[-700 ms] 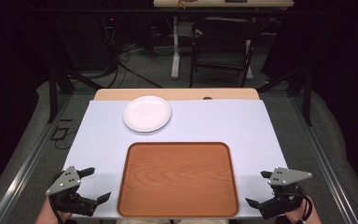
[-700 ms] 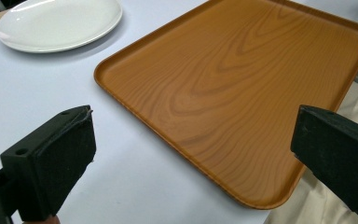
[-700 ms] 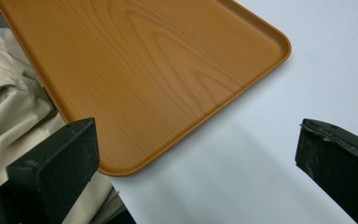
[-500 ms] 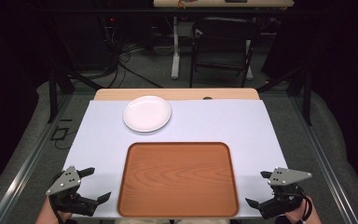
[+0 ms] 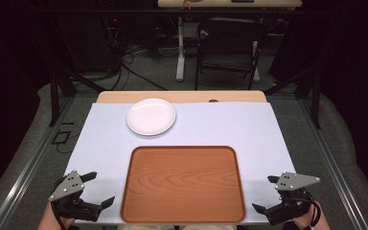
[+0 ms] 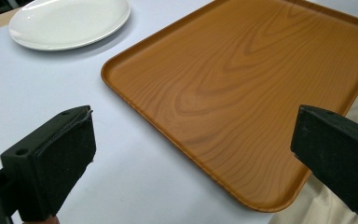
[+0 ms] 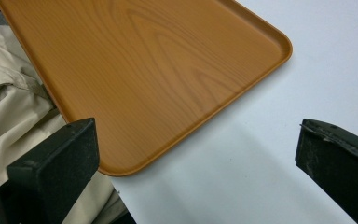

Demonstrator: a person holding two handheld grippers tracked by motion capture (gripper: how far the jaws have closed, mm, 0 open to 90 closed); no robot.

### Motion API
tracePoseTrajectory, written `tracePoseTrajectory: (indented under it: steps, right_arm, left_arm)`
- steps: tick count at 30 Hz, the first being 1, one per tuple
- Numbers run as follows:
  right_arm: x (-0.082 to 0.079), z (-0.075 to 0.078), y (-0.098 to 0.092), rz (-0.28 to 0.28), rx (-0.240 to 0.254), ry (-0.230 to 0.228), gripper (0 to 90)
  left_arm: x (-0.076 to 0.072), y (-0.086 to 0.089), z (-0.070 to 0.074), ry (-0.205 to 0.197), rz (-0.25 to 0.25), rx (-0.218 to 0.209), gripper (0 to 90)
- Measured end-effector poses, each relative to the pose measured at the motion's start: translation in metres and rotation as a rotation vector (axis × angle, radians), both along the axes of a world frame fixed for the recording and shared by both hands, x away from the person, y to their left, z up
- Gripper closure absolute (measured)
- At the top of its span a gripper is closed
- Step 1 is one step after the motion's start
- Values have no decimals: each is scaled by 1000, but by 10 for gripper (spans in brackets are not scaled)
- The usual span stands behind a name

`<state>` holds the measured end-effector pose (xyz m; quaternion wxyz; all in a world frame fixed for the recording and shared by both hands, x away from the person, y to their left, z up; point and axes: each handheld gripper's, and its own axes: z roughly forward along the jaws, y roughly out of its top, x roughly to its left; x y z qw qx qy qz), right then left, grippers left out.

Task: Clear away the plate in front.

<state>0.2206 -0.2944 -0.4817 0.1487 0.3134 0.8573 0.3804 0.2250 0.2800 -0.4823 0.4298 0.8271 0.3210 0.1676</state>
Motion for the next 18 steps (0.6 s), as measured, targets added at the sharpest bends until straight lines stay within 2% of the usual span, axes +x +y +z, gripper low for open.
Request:
tracePoseTrajectory:
  steps: [7, 12, 18]
  right_arm:
    - [0, 0, 0, -1, -3, 1, 0]
    - [0, 0, 0, 0, -4, 3, 0]
    - [1, 0, 0, 0, -6, 5, 0]
  left_arm:
    - [1, -6, 1, -12, 11, 13, 2]
    - [3, -11, 4, -18, 30, -7, 2]
    - [8, -18, 5, -18, 39, -6, 2]
